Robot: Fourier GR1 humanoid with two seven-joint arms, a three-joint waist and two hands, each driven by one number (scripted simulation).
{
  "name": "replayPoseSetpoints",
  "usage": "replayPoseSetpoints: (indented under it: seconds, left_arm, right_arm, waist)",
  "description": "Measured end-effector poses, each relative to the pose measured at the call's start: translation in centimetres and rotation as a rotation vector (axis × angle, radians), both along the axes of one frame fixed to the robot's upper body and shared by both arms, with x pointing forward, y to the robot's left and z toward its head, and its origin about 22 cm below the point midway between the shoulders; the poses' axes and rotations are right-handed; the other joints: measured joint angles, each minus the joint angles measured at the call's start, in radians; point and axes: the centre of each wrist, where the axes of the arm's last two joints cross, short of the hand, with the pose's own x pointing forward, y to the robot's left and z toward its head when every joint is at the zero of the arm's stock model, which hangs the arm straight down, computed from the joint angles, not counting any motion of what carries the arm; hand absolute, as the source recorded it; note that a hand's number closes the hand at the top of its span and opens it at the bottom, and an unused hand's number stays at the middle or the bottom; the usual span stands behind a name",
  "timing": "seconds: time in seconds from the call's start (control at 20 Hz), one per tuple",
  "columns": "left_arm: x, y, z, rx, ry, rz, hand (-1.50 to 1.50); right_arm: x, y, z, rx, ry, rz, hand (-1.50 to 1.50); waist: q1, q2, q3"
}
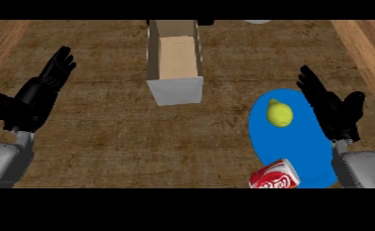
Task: Pick the pear from the plate and place it in the cardboard box
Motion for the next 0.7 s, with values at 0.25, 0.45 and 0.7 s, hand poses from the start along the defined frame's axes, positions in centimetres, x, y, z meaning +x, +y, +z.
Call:
replayPoseSetpoints:
  seconds: [0.25,0.45,0.7]
  left_arm:
    - [-0.9,-0.7,-1.6,0.071,0.023,0.064,0.0]
    - [-1.9,-1.2,-3.2,0.108,0.064,0.105,0.0]
    - [-3.3,-2.5,-4.6,0.124,0.108,0.157,0.0]
  right_arm:
    - [4.3,0.1,3.1,0.131,-0.083,-0.059,-1.5]
    - [5.4,-2.0,3.4,-0.089,-0.009,-0.178,-1.5]
    - [6.6,-1.4,1.1,-0.012,0.014,-0.389,-1.5]
  waist:
    - [0.037,0.009,0.006]
    - [0.068,0.021,0.001]
    - [0.05,0.014,0.006]
